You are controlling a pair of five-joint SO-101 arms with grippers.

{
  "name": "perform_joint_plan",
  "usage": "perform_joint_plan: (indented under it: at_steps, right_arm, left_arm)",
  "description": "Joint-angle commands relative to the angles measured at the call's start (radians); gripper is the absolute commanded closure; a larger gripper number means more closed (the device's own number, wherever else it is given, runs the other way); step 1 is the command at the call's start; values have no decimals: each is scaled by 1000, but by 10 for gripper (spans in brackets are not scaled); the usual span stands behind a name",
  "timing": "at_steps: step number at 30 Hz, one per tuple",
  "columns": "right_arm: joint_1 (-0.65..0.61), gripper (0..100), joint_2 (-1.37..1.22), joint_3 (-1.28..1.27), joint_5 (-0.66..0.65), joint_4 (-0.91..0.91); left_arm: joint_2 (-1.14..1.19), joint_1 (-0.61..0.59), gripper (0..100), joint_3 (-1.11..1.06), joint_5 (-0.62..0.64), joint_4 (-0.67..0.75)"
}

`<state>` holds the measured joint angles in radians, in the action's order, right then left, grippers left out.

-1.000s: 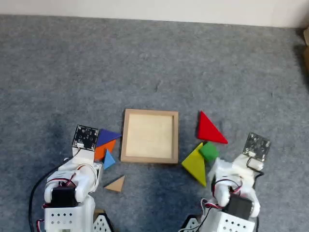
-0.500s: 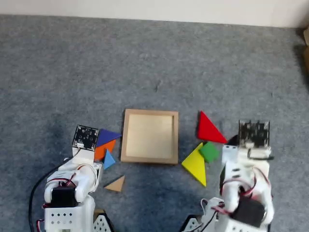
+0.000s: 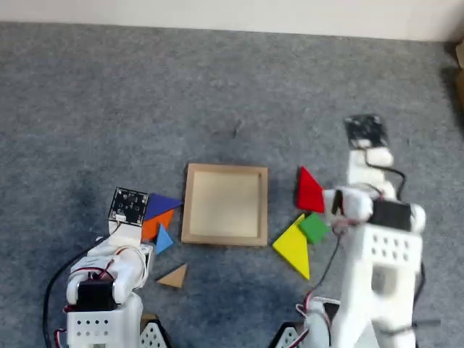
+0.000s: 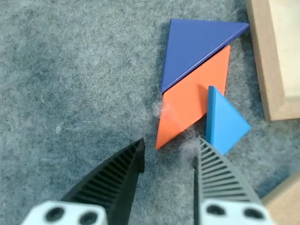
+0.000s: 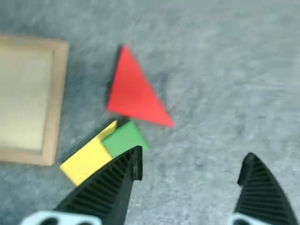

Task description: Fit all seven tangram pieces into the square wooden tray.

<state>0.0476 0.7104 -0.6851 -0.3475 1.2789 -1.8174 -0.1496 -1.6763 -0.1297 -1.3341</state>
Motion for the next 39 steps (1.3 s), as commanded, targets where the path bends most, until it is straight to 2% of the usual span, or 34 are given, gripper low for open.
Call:
perform_joint_plan:
  at_steps: [1, 7, 13, 18, 23, 25, 28, 39]
  right_arm:
    - [-79, 668, -133, 120, -11, 5]
    - [-156, 668, -377, 229, -5, -8]
    - [-186, 667, -559, 245, -15, -143]
    - [-217, 666, -665, 246, -106, -151]
    - [-220, 666, -746, 246, -112, -237]
    - [-220, 666, -779, 246, -153, -259]
    - [-216, 666, -806, 265, -199, -260]
    - [-197, 666, -809, 311, -209, -262]
  left_arm:
    - [-4, 8, 829, -19, 6, -6]
    - [-4, 8, 829, -19, 6, -6]
    - [-4, 8, 829, -19, 6, -6]
    - [-4, 8, 829, -19, 6, -6]
    - [-4, 8, 829, -19, 6, -6]
    - [-4, 8, 829, -19, 6, -6]
    - [-4, 8, 829, -19, 6, -6]
    - [-4, 8, 829, -19, 6, -6]
